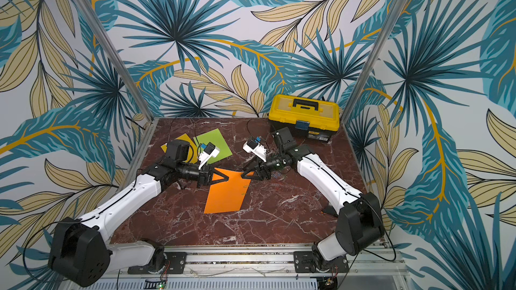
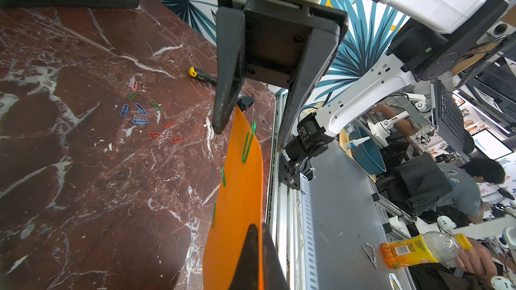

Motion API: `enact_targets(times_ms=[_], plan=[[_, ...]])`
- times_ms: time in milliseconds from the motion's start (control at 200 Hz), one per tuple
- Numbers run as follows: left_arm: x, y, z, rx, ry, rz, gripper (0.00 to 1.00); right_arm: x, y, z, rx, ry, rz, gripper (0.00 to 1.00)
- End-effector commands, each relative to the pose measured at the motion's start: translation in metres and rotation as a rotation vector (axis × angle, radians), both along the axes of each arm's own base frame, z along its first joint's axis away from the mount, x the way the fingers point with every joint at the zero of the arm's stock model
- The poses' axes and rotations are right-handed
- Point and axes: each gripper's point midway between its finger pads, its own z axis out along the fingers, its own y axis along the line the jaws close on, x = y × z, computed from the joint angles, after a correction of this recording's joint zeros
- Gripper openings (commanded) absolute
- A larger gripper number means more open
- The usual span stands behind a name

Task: Unclip the paperclips from the documents
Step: Remove the paper clip from the document.

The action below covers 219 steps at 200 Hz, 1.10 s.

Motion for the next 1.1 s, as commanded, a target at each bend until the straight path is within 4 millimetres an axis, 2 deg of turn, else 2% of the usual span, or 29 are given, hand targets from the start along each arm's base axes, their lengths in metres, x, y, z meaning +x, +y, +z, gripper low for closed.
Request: enact_targets(times_ms=[0, 406, 1092], plan=[[-0.0036, -0.0009, 0.0159, -0.019, -0.052, -0.019, 0.00, -0.0045, 0.0011, 0.0005, 0.000, 0.005, 0.021, 0.46], [-0.0030, -0.0012, 0.0149, -0.018, -0.045, -0.019, 0.00, -0.0037, 0.0021, 0.0059, 0.027, -0.007, 0.011, 0.34], [-0.0016, -0.0006, 0.0127, -0.009, -0.041, -0.010, 0.00, -0.0044, 0.0024, 0.0067, 0.035, -0.007, 0.009, 0.09]])
